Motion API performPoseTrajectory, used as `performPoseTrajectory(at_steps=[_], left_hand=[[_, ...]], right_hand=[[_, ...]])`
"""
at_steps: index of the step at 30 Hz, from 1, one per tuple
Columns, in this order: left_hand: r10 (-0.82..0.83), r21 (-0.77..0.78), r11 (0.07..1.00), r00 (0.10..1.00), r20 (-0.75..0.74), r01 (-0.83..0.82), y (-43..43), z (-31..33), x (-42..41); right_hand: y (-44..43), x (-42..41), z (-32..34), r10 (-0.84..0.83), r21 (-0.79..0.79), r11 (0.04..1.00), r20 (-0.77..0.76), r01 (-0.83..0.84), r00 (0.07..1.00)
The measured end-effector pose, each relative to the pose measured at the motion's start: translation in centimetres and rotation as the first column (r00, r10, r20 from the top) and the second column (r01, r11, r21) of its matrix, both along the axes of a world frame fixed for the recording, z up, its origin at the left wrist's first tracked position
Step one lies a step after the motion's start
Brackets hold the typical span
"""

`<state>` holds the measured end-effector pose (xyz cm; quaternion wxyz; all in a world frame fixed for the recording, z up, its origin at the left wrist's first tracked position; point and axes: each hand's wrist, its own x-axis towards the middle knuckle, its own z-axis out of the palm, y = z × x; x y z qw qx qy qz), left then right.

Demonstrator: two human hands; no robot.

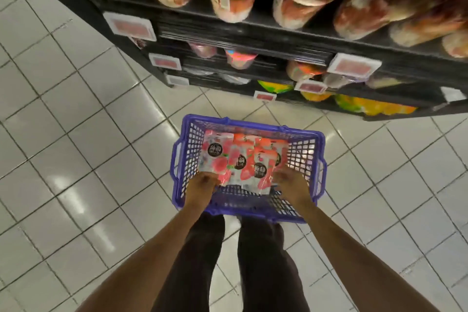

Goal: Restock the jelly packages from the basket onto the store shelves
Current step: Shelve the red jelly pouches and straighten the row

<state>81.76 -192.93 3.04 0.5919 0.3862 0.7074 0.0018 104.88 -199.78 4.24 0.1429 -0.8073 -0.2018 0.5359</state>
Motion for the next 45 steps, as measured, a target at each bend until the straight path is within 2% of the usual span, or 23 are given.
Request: performPoseTrajectory(at_steps=[3,8,11,14,16,19,21,23,25,27,30,32,36,38,40,42,45], left_hand=[[0.001,-0.056,0.998,0.999,-0.038,-0.003,-0.2,-6.3,-0.7],[-0.066,-0.003,0.998,0.994,-0.089,0.066,0.6,-15.6,-1.4],[-0.123,-0.029,0.992,0.985,-0.123,0.120,1.3,-20.4,-1.5],[-0.153,-0.004,0.988,0.971,-0.182,0.155,2.4,-24.5,-1.0],[-0.244,-0.016,0.969,0.945,-0.219,0.247,3.0,-26.4,-0.5],[-0.248,-0.093,0.968,0.933,-0.262,0.231,3.3,-28.3,0.4],[-0.253,-0.147,0.966,0.895,-0.368,0.213,3.0,-28.9,0.4],[-0.282,-0.174,0.958,0.866,-0.413,0.229,2.7,-29.1,0.2],[-0.293,-0.209,0.949,0.903,-0.313,0.236,3.1,-29.4,-0.1],[-0.224,-0.293,0.942,0.956,-0.188,0.163,4.2,-29.6,-0.6],[-0.178,-0.465,0.875,0.983,-0.050,0.134,5.3,-28.3,-1.0],[-0.084,-0.478,0.871,0.993,0.082,0.113,5.0,-26.5,-0.6],[0.034,-0.317,0.948,0.996,0.080,-0.007,4.0,-20.3,0.8],[0.075,-0.298,0.954,0.988,0.132,-0.033,4.3,-16.2,1.5],[0.042,-0.284,0.959,0.976,0.214,0.021,4.9,-11.6,1.9],[-0.026,-0.206,0.976,0.973,0.230,0.075,5.9,-6.1,2.4],[-0.075,-0.074,0.991,0.932,0.354,0.108,7.1,3.2,2.9]], right_hand=[[0.2,-2.0,-7.1,0.040,-0.092,0.995,-0.059,-0.046,0.997],[1.4,-6.1,-17.2,-0.049,-0.189,0.982,-0.172,0.016,0.984],[1.9,-7.8,-22.9,-0.115,-0.226,0.971,-0.148,0.079,0.982],[1.9,-8.9,-27.2,0.007,-0.276,0.959,-0.181,-0.058,0.983],[2.2,-9.7,-28.8,0.027,-0.314,0.945,-0.204,-0.091,0.979],[2.7,-11.0,-30.0,0.202,-0.338,0.919,-0.034,-0.201,0.979],[2.6,-11.5,-30.3,0.192,-0.319,0.929,-0.018,-0.187,0.981],[2.3,-11.5,-30.3,0.116,-0.299,0.944,-0.101,-0.142,0.988],[2.1,-10.9,-29.8,0.004,-0.259,0.964,-0.188,-0.053,0.982],[2.0,-10.1,-29.3,-0.078,-0.215,0.976,-0.241,0.025,0.967],[1.8,-9.2,-27.5,-0.197,-0.145,0.977,-0.300,0.159,0.933],[1.6,-8.7,-25.6,-0.282,-0.134,0.959,-0.332,0.251,0.900],[2.0,-7.7,-20.0,-0.497,-0.135,0.866,-0.334,0.481,0.801],[2.5,-6.4,-15.8,-0.594,-0.131,0.799,-0.322,0.587,0.737],[3.1,-4.7,-11.0,-0.667,-0.145,0.724,-0.395,0.675,0.631],[3.8,-2.9,-5.7,-0.701,-0.134,0.656,-0.473,0.743,0.534],[4.6,-1.0,3.7,-0.676,-0.102,0.628,-0.564,0.772,0.475]])
